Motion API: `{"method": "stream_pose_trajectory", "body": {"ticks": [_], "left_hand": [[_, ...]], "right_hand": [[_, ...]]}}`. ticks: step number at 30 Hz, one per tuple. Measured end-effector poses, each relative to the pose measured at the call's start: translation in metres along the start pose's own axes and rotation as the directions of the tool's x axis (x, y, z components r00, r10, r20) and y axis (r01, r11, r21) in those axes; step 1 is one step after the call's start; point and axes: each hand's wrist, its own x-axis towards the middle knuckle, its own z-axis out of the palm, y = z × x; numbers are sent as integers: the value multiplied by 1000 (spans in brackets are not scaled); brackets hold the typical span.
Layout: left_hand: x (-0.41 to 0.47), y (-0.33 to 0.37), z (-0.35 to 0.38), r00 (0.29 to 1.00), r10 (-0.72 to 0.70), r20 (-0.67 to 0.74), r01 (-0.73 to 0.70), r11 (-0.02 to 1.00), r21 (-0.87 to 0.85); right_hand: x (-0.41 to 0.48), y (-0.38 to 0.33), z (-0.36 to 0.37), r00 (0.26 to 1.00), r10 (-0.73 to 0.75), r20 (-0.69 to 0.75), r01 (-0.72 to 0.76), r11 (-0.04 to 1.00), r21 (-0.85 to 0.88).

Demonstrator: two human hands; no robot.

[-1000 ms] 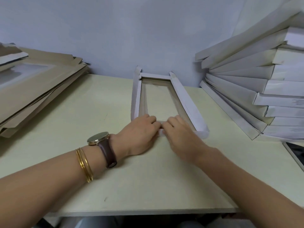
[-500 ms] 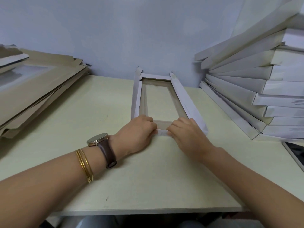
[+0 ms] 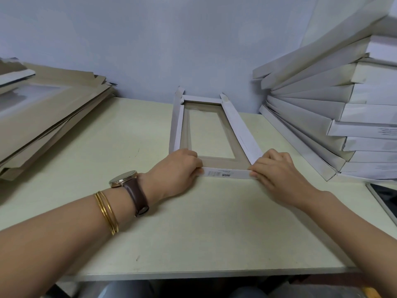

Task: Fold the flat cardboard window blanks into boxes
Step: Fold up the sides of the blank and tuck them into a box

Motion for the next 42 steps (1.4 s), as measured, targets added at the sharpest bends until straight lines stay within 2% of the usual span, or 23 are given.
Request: {"method": "stream_pose_trajectory", "body": {"ticks": [5, 8, 14, 23, 33, 35, 40, 42], "left_hand": [[-1, -5, -1, 1000, 1, -3, -1, 1000, -4], [-2, -9, -1, 1000, 15, -10, -15, 999, 52], [-8, -18, 0, 988, 100, -115, -81, 983, 166], [-20, -41, -16, 990, 86, -108, -73, 989, 125], [-20, -44, -18, 998, 21, -58, -19, 1000, 25], [-20, -41, -17, 999, 5, -38, -3, 999, 50], [-13, -27, -17, 998, -41, 56, 24, 960, 279], [-7, -19, -16, 995, -19, 95, -6, 968, 250]], "right_hand": [[-3, 13, -1, 998, 67, -13, -66, 996, 57], [-7, 18, -2, 997, 76, -6, -75, 994, 79], [-6, 18, -1, 997, 66, 30, -67, 996, 62], [-4, 16, -3, 995, 77, 62, -82, 993, 91], [1, 11, -6, 986, 96, 135, -109, 990, 93], [2, 10, -7, 984, 98, 150, -113, 989, 96], [7, 6, -11, 967, 130, 220, -149, 986, 72], [10, 3, -16, 952, 160, 261, -183, 981, 63]]}}
